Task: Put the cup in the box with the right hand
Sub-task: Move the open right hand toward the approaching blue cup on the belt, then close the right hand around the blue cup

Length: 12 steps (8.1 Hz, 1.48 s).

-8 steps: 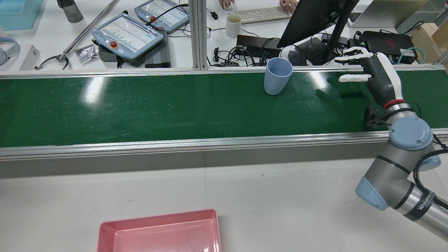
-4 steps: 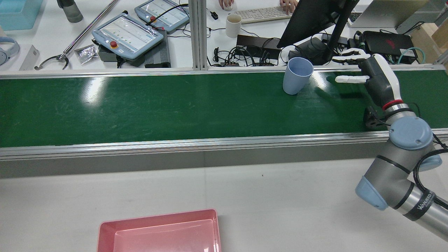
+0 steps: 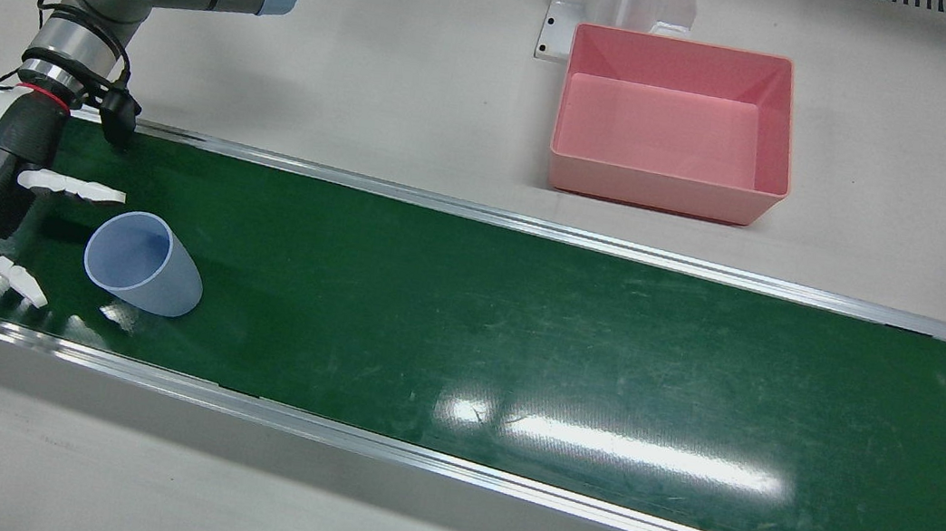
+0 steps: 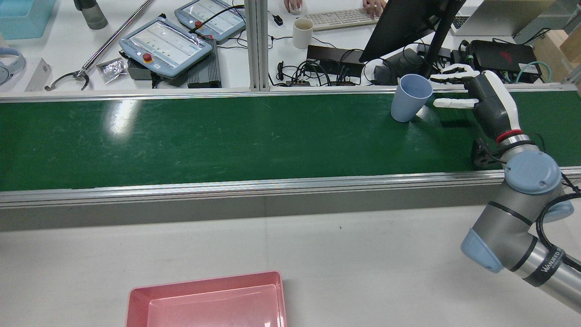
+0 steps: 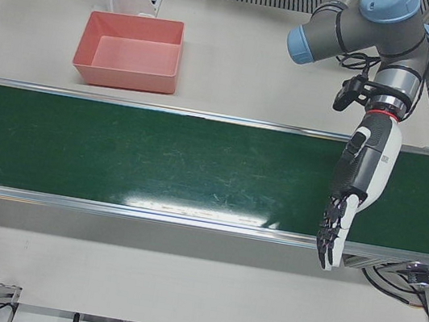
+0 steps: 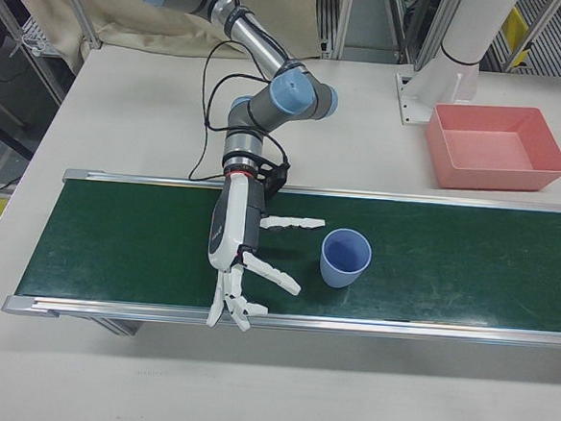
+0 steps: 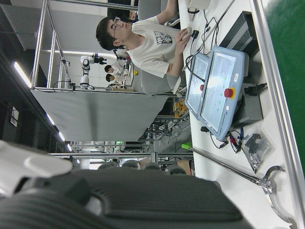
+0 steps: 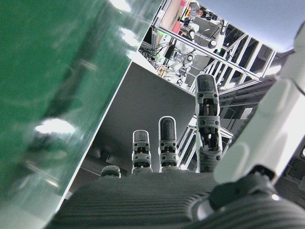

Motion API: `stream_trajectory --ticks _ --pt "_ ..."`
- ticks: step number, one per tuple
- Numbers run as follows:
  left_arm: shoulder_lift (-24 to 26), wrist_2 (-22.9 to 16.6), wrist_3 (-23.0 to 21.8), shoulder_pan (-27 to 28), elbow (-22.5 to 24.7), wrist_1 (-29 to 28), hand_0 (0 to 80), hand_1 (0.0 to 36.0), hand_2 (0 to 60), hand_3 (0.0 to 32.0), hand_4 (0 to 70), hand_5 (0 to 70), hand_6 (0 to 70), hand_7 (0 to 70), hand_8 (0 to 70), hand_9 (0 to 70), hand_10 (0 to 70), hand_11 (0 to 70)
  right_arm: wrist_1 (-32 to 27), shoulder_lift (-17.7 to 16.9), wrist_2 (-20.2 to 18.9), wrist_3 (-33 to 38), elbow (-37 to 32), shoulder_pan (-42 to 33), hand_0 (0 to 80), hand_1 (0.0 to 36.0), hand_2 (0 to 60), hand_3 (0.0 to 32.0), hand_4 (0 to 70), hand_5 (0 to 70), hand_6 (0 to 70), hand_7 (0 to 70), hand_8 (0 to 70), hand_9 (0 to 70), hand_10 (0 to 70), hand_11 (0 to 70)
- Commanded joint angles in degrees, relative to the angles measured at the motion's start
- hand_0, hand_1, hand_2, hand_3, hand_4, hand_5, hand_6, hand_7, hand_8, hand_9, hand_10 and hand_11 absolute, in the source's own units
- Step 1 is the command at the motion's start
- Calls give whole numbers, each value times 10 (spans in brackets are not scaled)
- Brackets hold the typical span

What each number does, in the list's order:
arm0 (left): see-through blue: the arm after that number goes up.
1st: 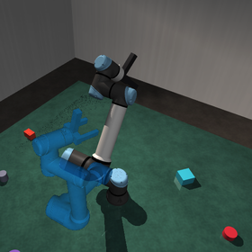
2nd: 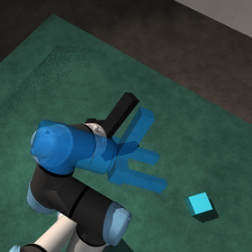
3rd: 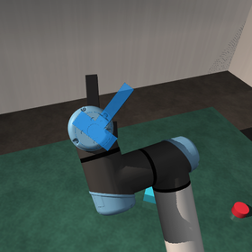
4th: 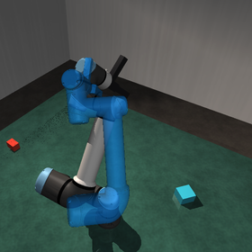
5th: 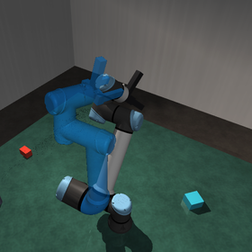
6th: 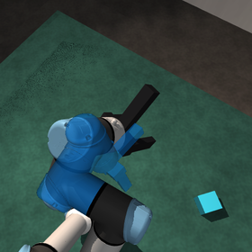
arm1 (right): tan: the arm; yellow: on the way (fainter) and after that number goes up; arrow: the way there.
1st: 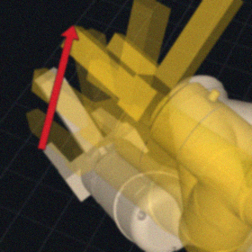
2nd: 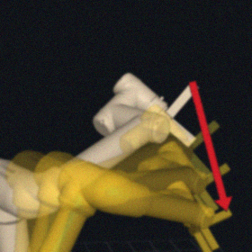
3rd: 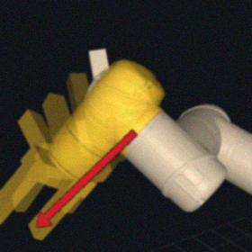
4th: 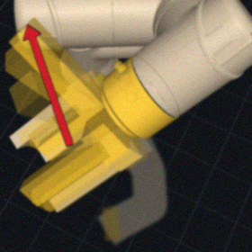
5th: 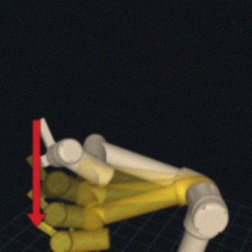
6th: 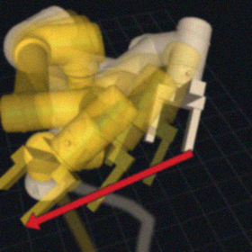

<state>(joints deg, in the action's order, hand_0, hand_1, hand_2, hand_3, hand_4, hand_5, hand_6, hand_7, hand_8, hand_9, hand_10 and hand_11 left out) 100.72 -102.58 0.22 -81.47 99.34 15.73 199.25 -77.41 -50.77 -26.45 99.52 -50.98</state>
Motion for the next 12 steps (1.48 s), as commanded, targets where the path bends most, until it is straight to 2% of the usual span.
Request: stream_trajectory --ticks 1,6,7,8,9,10,11,12 --pt "0 -1 0 0 1 0 0 0 0 0 0 0 0 0 0 0 0 0 4 2 0 0 1 0 453 32 60 76 439 12 73 454 90 213 0 0" --pt "0 0 0 0 0 0 0 0 0 0 0 0 0 0 0 0 0 0 19 -1 2 -2 11 -9 455 35 62 76 452 12 73 458 90 216 0 0" --pt "0 0 0 0 1 0 0 0 0 0 0 0 0 0 0 0 0 0 40 0 2 -5 21 -16 456 37 68 44 477 11 77 463 93 222 0 0" --pt "0 0 0 0 1 0 0 0 0 0 0 0 0 0 0 0 0 0 59 0 4 -6 30 -24 457 41 116 0 682 6 111 524 107 243 0 0" --pt "0 0 0 0 1 0 0 0 0 0 0 0 0 0 0 0 0 0 61 -1 4 -15 33 -32 449 92 362 0 700 0 146 698 118 284 22 21" --pt "0 0 0 0 1 0 0 0 0 0 0 0 0 0 0 0 0 0 62 -1 2 -29 39 -36 472 166 500 0 700 1 173 700 136 328 39 48" --pt "0 -1 0 0 0 0 0 0 0 0 0 0 0 0 0 0 0 0 62 -2 2 -30 39 -37 504 232 571 0 700 17 194 700 164 375 52 72" --pt "0 0 0 0 0 0 0 0 0 0 0 0 0 0 0 0 0 0 62 -4 2 -30 57 -48 526 262 592 0 700 27 198 700 175 388 65 92"
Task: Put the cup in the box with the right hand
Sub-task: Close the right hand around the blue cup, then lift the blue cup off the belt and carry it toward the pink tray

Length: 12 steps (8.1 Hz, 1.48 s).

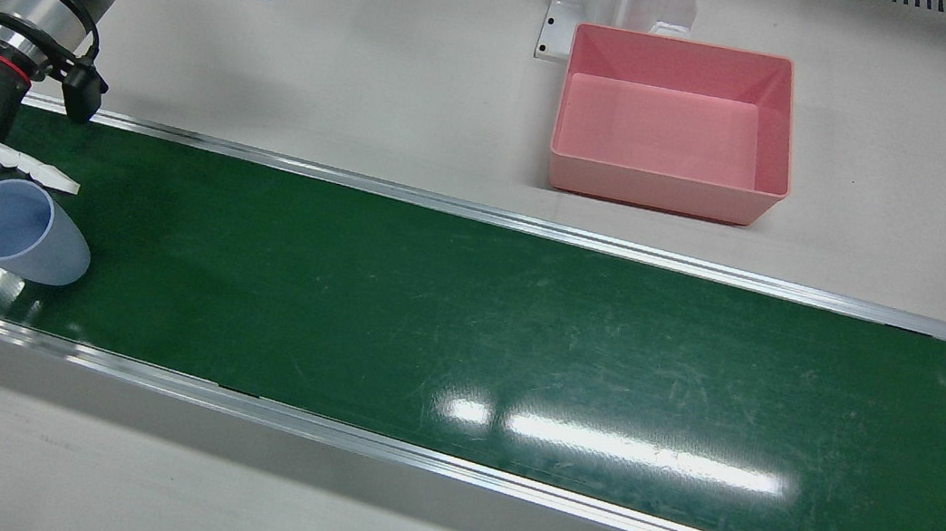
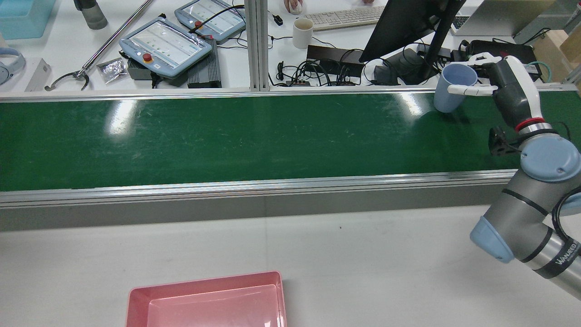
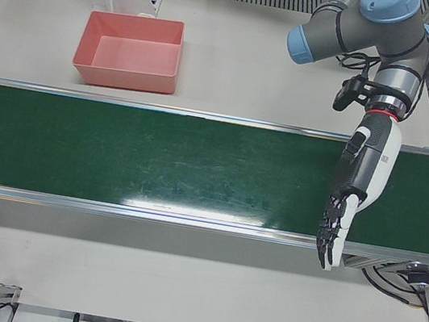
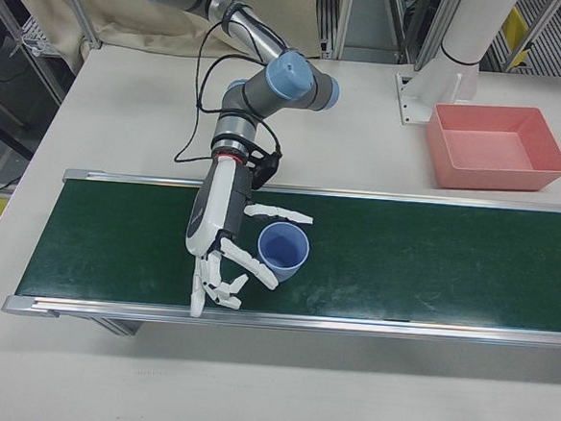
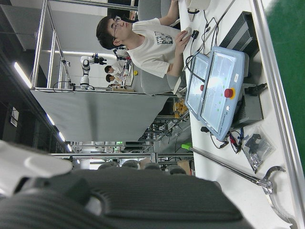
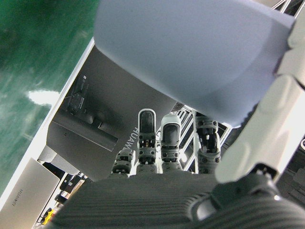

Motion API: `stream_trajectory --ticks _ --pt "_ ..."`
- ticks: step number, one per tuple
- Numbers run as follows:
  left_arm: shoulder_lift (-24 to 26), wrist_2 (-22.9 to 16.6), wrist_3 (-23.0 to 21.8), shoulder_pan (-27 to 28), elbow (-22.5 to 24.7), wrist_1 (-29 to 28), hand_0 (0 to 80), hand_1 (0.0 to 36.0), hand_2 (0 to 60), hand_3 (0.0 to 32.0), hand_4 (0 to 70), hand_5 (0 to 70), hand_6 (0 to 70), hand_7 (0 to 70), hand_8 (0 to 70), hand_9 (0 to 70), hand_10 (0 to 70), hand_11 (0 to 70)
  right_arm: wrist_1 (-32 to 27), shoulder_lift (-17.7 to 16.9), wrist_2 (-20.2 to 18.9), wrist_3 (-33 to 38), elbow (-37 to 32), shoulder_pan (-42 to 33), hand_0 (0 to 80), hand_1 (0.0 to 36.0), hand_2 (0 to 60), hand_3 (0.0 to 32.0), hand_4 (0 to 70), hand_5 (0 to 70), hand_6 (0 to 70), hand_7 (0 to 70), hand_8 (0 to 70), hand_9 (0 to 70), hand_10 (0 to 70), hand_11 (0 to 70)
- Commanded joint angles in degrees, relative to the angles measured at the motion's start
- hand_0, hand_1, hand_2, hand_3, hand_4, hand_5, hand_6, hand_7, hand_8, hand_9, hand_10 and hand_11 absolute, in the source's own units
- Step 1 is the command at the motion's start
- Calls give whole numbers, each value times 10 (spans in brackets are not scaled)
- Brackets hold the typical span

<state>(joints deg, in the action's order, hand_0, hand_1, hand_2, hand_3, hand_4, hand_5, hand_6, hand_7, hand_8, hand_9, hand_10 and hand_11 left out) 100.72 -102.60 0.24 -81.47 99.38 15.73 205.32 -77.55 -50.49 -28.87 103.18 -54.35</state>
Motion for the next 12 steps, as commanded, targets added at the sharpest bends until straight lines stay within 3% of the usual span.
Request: stream_trajectory --ticks 1,4,5,6,8,9,10,12 --pt "0 0 -1 0 -1 0 0 0 0 0 0 0 0 0 0 0 0 0 2 -19 -2 -7 69 -16 527 270 577 0 700 34 192 700 173 379 66 96" --pt "0 0 -1 0 0 0 0 0 0 0 0 0 0 0 0 0 0 0 111 -25 0 -33 297 61 529 266 545 0 700 38 194 700 182 393 66 98" --pt "0 0 -1 0 -1 0 0 0 0 0 0 0 0 0 0 0 0 0 114 -23 9 -117 385 117 526 262 532 0 700 40 193 700 182 392 70 104" --pt "0 0 0 0 -1 0 0 0 0 0 0 0 0 0 0 0 0 0 113 -17 41 -169 429 191 531 260 524 0 700 38 199 700 185 401 69 102" --pt "0 0 0 0 -1 0 0 0 0 0 0 0 0 0 0 0 0 0 110 40 98 -259 442 325 527 239 515 0 700 30 215 700 196 422 82 117" --pt "0 0 0 0 -1 0 0 0 0 0 0 0 0 0 0 0 0 0 105 61 125 -305 444 389 528 221 456 0 700 30 212 700 193 418 82 117" --pt "0 0 0 0 -1 -1 0 0 0 0 0 0 0 0 0 0 0 0 65 74 144 -370 440 445 531 217 436 0 700 30 212 700 192 417 83 119" --pt "0 0 0 0 -1 0 0 0 0 0 0 0 0 0 0 0 0 0 -73 70 158 -524 419 521 524 196 391 0 700 30 207 700 190 412 90 129"
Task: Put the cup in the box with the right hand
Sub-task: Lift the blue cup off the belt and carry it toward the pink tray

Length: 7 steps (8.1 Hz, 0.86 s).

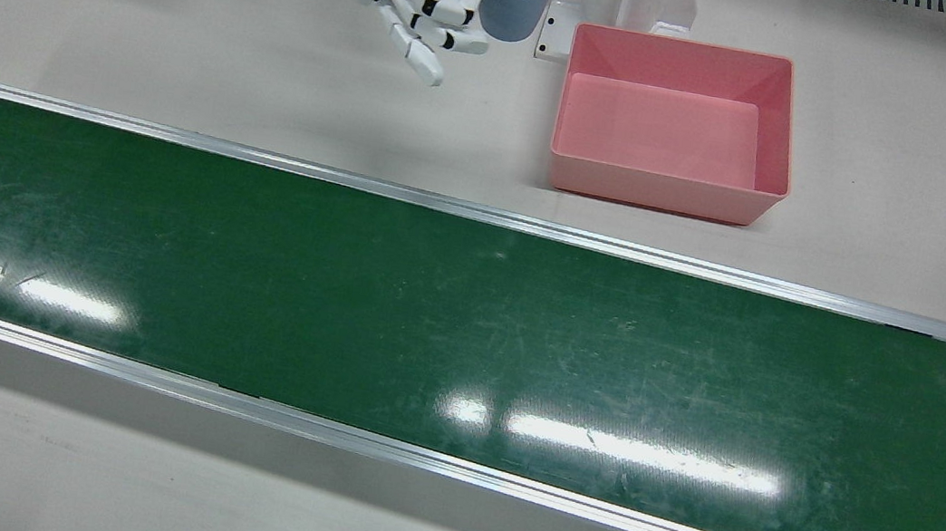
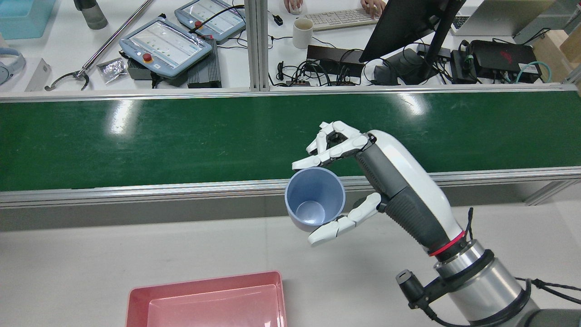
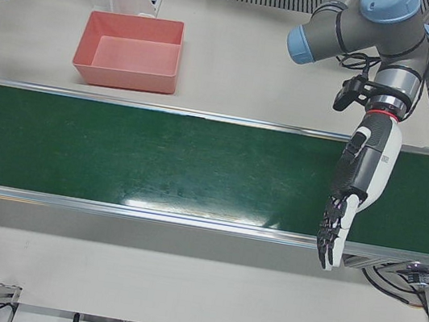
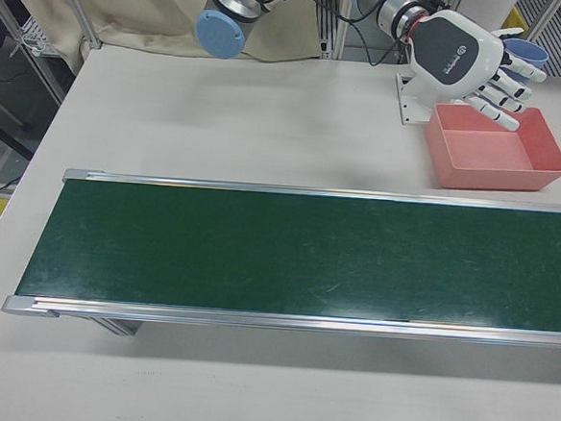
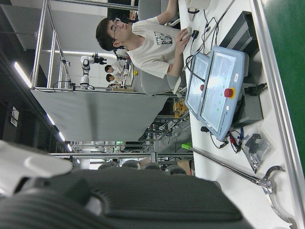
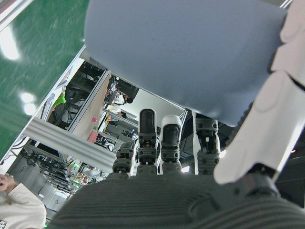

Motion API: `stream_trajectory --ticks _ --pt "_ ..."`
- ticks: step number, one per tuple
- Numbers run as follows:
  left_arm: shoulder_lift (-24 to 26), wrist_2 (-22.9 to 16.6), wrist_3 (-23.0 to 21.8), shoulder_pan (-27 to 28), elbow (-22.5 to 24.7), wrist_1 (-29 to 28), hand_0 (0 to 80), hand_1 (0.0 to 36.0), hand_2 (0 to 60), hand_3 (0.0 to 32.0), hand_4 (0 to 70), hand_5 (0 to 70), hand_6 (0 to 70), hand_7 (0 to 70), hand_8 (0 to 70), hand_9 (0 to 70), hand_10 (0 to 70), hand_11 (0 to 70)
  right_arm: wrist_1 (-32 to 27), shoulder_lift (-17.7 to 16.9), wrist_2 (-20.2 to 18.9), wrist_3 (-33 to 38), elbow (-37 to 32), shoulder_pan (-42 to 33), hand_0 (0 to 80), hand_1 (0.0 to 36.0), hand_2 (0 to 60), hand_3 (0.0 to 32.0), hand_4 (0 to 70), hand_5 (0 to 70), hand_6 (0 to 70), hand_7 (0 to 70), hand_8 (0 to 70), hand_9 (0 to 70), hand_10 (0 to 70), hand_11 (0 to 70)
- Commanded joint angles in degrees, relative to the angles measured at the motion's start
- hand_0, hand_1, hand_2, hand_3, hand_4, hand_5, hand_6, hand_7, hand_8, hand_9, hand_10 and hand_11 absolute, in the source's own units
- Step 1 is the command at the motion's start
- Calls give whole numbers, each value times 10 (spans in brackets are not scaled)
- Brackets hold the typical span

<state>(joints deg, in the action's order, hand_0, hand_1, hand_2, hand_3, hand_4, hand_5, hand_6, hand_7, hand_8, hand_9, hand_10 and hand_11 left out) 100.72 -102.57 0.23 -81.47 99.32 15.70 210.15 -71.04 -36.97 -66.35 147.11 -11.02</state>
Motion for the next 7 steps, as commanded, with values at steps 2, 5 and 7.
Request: stream_trajectory --ticks 2,5,7 --pt "0 0 -1 0 0 0 0 0 0 0 0 0 0 0 0 0 0 0 -229 9 26 -175 -124 115 522 187 385 0 700 25 205 700 184 404 97 137" --pt "0 0 -1 0 0 0 0 0 0 0 0 0 0 0 0 0 0 0 -273 7 37 -170 -183 123 517 163 350 0 700 18 199 700 171 385 105 147" --pt "0 0 0 0 0 0 0 0 0 0 0 0 0 0 0 0 0 0 -273 8 52 -136 -189 123 45 0 224 0 700 0 160 700 142 331 43 44"
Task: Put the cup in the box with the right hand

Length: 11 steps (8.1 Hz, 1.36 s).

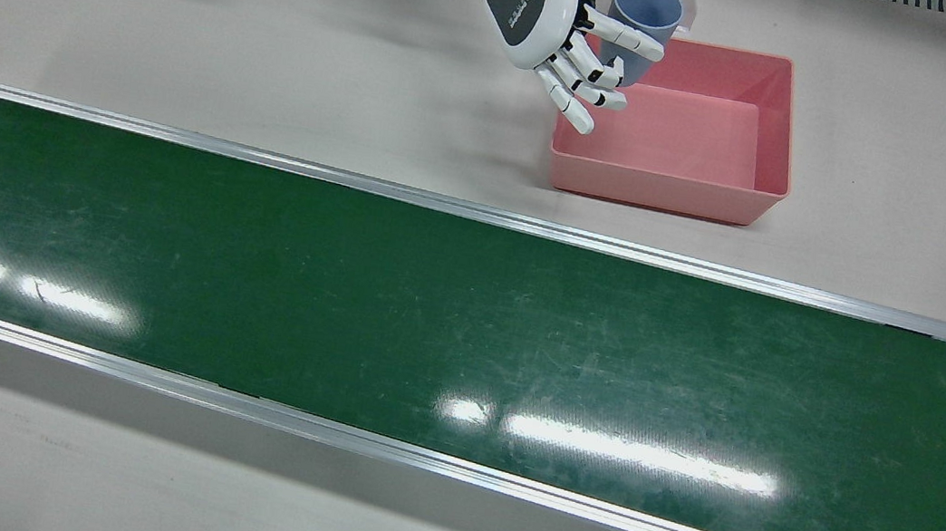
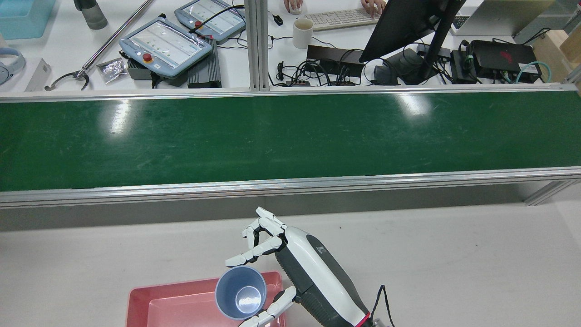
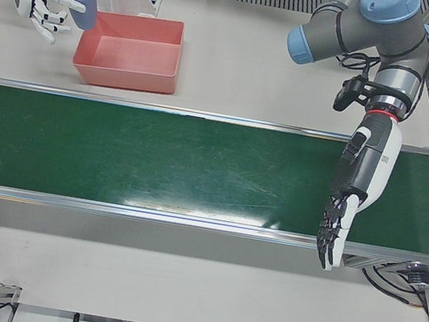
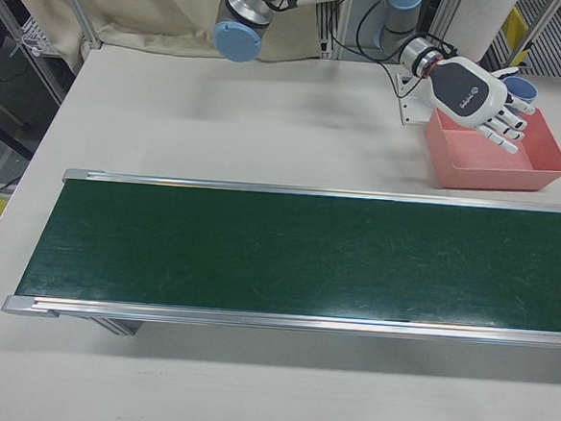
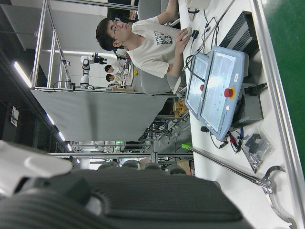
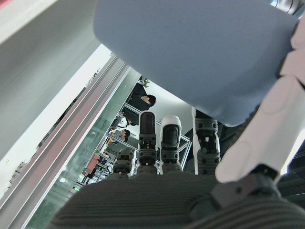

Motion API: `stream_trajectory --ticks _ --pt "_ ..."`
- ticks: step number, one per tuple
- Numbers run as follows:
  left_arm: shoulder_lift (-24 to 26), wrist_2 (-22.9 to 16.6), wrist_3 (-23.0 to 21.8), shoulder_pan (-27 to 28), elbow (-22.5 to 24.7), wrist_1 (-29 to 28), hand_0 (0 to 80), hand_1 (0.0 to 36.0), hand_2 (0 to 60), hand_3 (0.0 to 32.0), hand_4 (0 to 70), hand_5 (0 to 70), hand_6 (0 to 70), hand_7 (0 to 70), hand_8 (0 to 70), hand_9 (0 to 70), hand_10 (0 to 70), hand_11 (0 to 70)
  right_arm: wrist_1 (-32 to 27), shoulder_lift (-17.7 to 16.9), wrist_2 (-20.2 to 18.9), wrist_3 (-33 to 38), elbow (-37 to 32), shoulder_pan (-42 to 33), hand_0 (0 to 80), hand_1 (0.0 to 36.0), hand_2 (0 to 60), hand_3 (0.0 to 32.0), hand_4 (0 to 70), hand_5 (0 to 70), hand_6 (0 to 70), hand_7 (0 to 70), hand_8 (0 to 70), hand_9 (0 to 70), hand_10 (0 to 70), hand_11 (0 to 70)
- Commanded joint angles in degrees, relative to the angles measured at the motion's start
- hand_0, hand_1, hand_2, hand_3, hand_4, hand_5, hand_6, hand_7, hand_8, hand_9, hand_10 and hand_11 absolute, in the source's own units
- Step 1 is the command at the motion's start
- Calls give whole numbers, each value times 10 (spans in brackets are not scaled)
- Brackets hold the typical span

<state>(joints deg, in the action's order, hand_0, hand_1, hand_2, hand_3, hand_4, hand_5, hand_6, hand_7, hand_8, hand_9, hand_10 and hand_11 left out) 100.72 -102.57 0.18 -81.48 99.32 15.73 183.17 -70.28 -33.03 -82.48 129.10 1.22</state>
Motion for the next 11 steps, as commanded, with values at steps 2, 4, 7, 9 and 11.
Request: stream_trajectory --ticks 2,4,7,9,11 --pt "0 0 1 0 0 0 0 0 0 0 0 0 0 0 0 0 0 0 -2 1 14 26 -9 0 0 0 442 0 700 0 107 563 107 260 0 0" --pt "0 0 0 0 0 0 0 0 0 0 0 0 0 0 0 0 0 0 -2 1 16 26 -9 0 0 0 491 0 700 0 121 651 111 285 0 0" --pt "0 0 0 0 0 0 0 0 0 0 0 0 0 0 0 0 0 0 31 -27 15 25 63 -4 0 0 461 0 700 0 153 700 119 305 5 0" --pt "0 0 1 0 0 0 0 0 0 0 0 0 0 0 0 0 0 0 86 -79 14 29 181 -46 0 0 324 0 536 0 131 698 101 269 0 0" --pt "0 0 0 0 0 0 0 0 0 0 0 0 0 0 0 0 0 0 87 -114 4 39 235 -126 0 0 181 0 467 0 91 487 87 212 0 0"
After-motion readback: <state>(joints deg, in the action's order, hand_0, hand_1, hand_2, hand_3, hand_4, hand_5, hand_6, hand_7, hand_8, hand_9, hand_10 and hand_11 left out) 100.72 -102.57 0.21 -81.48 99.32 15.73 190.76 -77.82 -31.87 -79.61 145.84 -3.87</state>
